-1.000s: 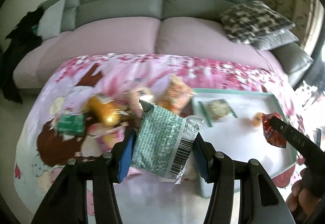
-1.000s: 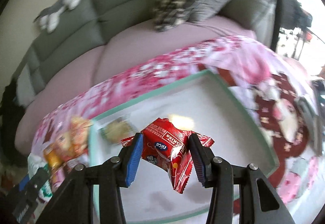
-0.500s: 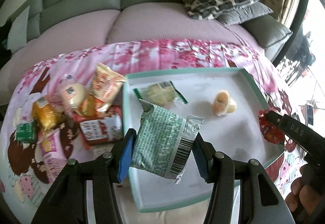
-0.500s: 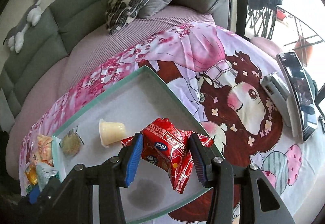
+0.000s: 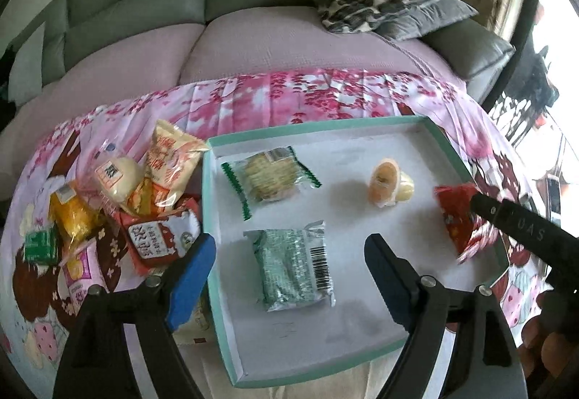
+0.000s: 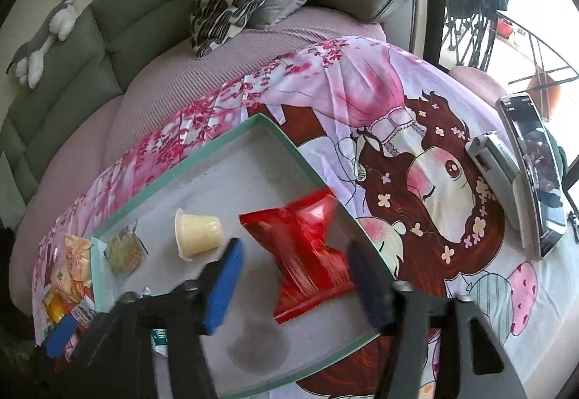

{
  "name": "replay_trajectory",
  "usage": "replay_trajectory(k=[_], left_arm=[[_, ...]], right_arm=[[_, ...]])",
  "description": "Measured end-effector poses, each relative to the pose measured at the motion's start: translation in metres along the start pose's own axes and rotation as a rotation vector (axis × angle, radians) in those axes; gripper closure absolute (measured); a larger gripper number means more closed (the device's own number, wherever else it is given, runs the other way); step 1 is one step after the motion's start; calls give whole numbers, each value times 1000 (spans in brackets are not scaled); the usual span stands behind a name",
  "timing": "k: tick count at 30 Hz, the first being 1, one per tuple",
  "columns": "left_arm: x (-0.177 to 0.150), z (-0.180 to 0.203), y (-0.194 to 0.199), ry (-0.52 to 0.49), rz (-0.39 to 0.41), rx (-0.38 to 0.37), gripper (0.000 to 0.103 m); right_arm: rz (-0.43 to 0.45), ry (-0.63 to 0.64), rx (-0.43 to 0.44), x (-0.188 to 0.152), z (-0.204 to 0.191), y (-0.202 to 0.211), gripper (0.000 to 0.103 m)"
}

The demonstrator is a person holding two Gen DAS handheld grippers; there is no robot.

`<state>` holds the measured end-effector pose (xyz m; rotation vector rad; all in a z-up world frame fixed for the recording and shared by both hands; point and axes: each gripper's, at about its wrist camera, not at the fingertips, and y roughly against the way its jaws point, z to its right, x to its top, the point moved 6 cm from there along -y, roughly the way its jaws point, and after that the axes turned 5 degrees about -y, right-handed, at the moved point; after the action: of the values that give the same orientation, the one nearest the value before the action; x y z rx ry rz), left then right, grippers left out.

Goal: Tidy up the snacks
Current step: 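Drop the red wafer pack into the tray while the left gripper releases its packet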

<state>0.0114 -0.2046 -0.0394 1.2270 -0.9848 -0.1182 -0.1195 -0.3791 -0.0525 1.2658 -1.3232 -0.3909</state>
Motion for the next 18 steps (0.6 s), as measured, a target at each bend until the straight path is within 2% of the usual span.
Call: replay_trajectory(k=[1, 5, 11, 18], left_arm=[[0, -5, 0, 18, 1, 7, 16], [-1, -41, 4, 125, 14, 97, 6], [-12, -105, 6, 275, -2, 232, 4], [-25, -165, 20, 352, -7, 353, 3]], right_arm=[[-5, 5, -2, -1, -1, -2, 22], [-22, 38, 0, -5, -9, -5, 17], [-36, 112, 18, -13, -31, -7, 1], [-15, 184, 72, -23, -63, 0, 0]])
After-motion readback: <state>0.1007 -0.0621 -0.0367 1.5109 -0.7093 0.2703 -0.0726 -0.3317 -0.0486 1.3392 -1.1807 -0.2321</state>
